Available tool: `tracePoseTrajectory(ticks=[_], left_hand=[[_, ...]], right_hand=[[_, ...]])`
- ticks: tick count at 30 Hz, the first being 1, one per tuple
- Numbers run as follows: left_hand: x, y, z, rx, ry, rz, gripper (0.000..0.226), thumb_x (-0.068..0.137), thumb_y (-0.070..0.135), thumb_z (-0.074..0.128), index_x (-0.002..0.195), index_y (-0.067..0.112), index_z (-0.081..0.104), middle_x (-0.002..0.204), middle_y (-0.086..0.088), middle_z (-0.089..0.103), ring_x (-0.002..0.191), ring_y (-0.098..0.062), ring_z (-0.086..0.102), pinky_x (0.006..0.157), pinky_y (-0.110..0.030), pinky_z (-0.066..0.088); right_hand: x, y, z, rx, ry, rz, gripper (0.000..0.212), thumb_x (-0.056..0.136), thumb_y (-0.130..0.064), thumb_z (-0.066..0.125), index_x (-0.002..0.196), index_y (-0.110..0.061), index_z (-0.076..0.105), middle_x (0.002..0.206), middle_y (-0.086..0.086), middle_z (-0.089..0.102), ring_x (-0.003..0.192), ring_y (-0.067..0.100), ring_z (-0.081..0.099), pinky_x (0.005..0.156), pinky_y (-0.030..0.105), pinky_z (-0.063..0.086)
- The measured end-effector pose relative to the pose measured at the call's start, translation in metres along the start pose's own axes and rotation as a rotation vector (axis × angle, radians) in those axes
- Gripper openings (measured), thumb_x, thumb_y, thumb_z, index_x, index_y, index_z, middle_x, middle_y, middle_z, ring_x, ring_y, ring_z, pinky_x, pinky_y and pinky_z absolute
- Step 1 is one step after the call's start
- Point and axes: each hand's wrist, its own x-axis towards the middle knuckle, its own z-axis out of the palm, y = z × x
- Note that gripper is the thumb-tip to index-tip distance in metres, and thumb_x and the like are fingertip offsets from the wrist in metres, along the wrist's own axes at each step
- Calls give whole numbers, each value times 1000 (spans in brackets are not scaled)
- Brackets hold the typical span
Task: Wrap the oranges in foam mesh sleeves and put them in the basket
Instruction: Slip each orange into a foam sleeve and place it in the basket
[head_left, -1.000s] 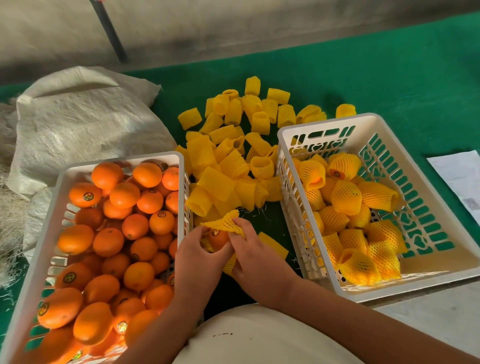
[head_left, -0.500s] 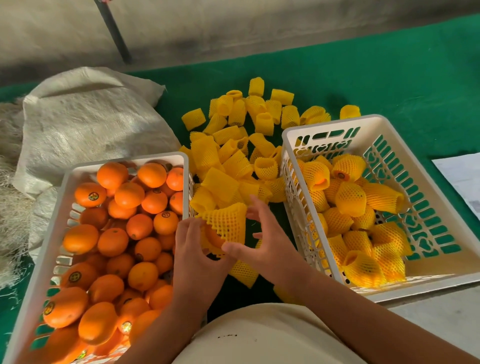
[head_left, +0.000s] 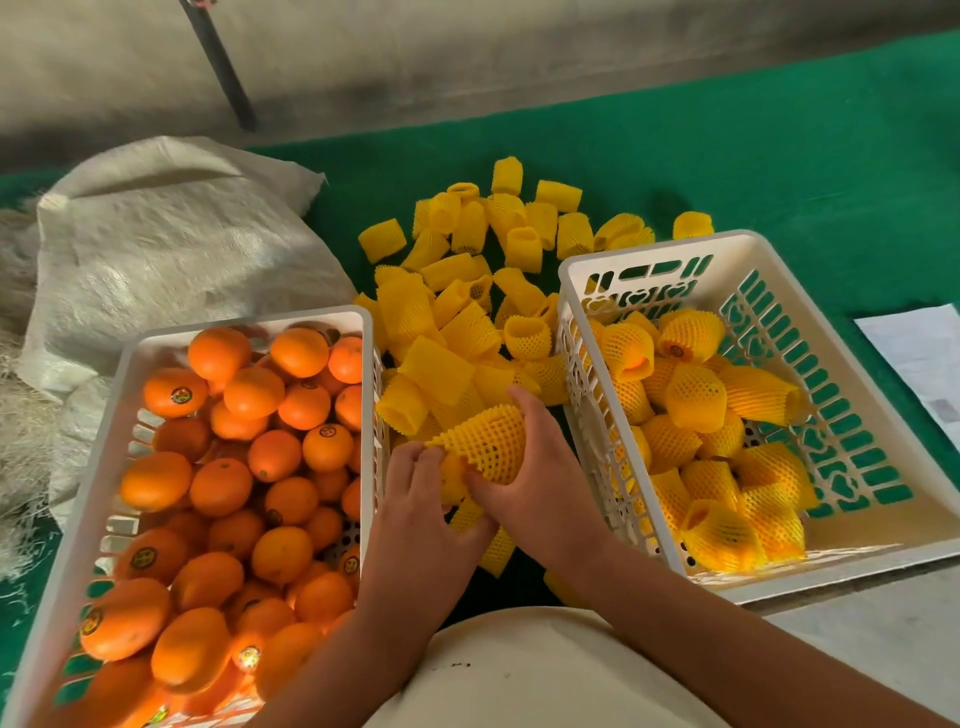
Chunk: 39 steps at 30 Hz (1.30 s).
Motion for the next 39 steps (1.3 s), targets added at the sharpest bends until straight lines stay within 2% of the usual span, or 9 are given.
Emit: tracePoseTrajectory(ticks=[6,8,11,13,20,26,30,34,39], left_hand=[[-10,-9,-15,-348,-11,74,27,85,42,65,112,47,61,146,22,45,135,-5,48,83,-12,55],[-7,-7,-18,-559,-3,-114,26,89,50,63,113,44,63,137,20,54,131,-9,55,82,-16,58],[13,3,-22,-1049,-390,-619,60,86,64,72,136,35,56,140,3,61,128,-27,62,88,-46,63],[21,5,-23,-1162,-584,-692,64,86,60,75,139,29,57,134,-5,67,123,-30,67,91,-48,61],[32,8,-25,-1197,-380,-610,55,88,52,69,139,32,58,127,1,72,117,-24,70,90,-45,61],[27,22,-21,-959,-489,-503,58,84,56,64,139,40,55,127,8,67,114,-21,69,84,-45,64],[25,3,-27,-700,-529,-368,47,88,58,61,133,44,61,130,14,66,114,-15,68,84,-39,64],[10,-42,-25,119,-317,9,44,89,62,60,130,46,60,126,25,59,112,-7,64,84,-20,55],[-12,-78,-6,365,-303,264,41,81,34,86,120,29,74,118,9,73,109,-13,67,88,-35,53]], right_hand=[[-1,11,-14,-34,-9,-57,104,81,-60,80,158,-49,12,157,-21,29,132,-14,25,101,6,24],[-2,13,-20,-65,-36,-84,107,80,-58,82,158,-51,9,157,-23,26,133,-12,24,102,15,28],[-4,9,-21,-87,-125,-149,109,78,-60,80,159,-54,7,153,-22,28,132,-5,31,99,23,35],[-5,4,-18,-75,-198,-195,110,77,-62,79,159,-54,6,151,-19,31,133,4,39,100,28,42],[-6,10,-29,186,-292,31,112,73,-76,79,157,-58,7,162,-24,26,146,3,36,112,33,44],[-6,10,-38,439,-247,213,58,85,-65,74,135,-42,56,124,-11,69,114,10,68,90,29,61],[-2,17,-51,482,-207,264,55,82,-60,77,131,-41,61,122,-9,72,112,13,70,94,41,61],[17,27,-87,588,4,274,45,74,-75,76,115,-63,63,119,-20,71,110,6,70,89,33,60],[55,78,-128,403,375,374,52,80,-70,72,126,-51,58,124,-13,66,110,11,65,82,31,57]])
